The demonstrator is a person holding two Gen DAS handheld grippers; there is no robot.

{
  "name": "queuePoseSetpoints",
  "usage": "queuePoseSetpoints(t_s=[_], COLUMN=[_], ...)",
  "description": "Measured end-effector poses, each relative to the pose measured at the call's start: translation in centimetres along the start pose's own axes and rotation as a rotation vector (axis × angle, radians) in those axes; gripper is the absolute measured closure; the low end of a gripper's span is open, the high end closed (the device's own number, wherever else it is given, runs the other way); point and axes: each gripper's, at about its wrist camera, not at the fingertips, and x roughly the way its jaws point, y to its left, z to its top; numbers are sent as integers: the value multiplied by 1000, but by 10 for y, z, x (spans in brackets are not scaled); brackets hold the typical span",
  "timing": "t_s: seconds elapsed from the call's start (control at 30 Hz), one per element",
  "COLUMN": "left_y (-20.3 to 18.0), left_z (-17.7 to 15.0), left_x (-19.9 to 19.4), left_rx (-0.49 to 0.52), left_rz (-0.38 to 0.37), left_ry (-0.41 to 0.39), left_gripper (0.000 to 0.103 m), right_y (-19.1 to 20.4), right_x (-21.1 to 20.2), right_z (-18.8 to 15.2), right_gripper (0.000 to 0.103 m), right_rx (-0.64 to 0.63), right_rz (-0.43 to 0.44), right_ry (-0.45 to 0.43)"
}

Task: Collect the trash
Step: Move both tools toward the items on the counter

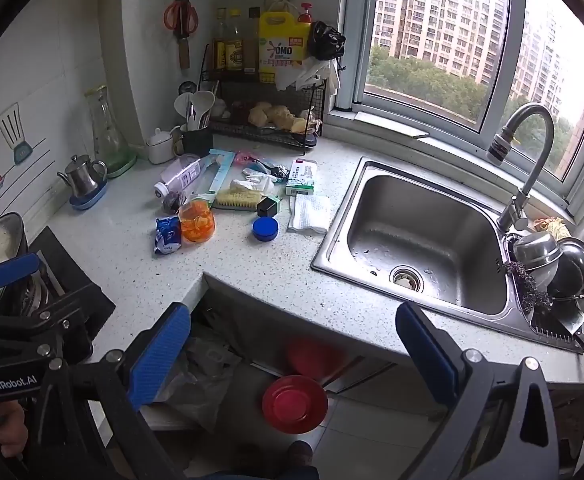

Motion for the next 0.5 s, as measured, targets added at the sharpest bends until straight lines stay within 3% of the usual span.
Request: queuePoseSetpoints(t_s=[0.5], left_y=[4], left_z=[-1], left_x=[2], left_rx=[2], left_rz=[2], left_ry=[9], left_gripper=[0], right_y=[3], right_x=[0], right_z=[-1], right_gripper=[0], right_rx=[-4], right_rz=[1], right_ry=[12])
